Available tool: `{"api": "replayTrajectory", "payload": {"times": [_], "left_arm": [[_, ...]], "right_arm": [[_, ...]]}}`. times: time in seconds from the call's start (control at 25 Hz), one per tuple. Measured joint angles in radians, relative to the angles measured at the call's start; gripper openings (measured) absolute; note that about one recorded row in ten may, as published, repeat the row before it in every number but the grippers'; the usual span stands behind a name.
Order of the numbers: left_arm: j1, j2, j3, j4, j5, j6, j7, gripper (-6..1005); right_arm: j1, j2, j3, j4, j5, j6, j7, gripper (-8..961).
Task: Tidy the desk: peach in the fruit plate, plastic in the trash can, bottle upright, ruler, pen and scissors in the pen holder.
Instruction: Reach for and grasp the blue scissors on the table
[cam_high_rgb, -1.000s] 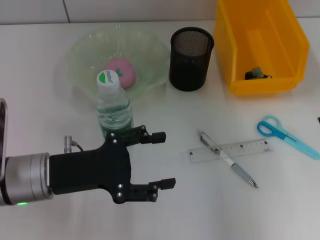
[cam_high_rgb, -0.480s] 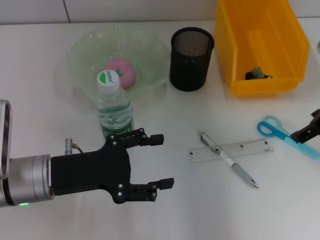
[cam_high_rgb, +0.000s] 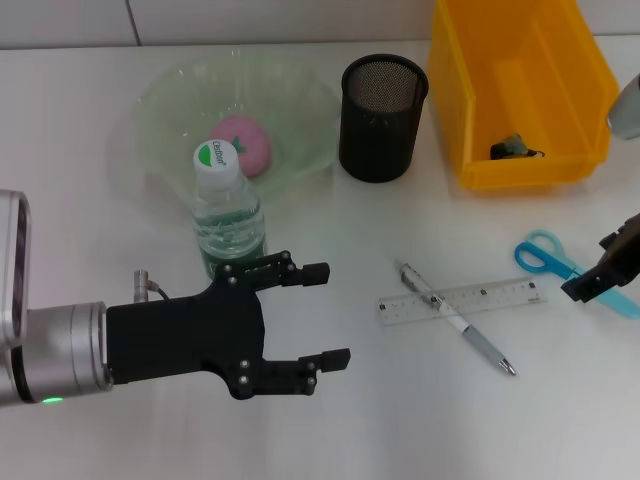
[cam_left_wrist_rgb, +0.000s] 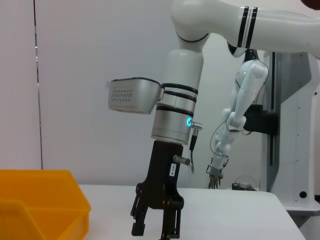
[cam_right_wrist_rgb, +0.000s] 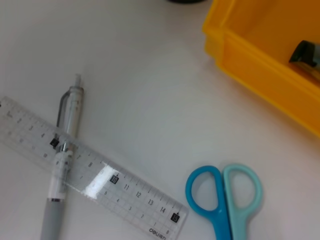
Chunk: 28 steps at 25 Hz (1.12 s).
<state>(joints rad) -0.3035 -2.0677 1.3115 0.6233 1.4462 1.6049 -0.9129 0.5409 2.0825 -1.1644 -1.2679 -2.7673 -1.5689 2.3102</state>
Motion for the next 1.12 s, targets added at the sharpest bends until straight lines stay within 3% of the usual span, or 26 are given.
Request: {"api": "replayTrajectory", "payload": {"times": [0.32,0.76,1.12], "left_arm": [[-0.002,0.000,0.000,-0.001,0.000,-0.001,-0.005,813],[0.000,-0.002,0.006,-0.001,0.000,0.001,-0.006,813],[0.000,-0.002,0.004,-0.001,0.000,0.006,-0.007,812]], "right_arm": [[0.003,-0.001,-0.029,0.050,0.000,0.048,-0.027,814],[0.002,-0.001,-0.029,0.078,-0.001,0.068,-0.035,462],[0.006,-0.001,-0.023,0.099,-0.002,0.085,-0.035,419]]}}
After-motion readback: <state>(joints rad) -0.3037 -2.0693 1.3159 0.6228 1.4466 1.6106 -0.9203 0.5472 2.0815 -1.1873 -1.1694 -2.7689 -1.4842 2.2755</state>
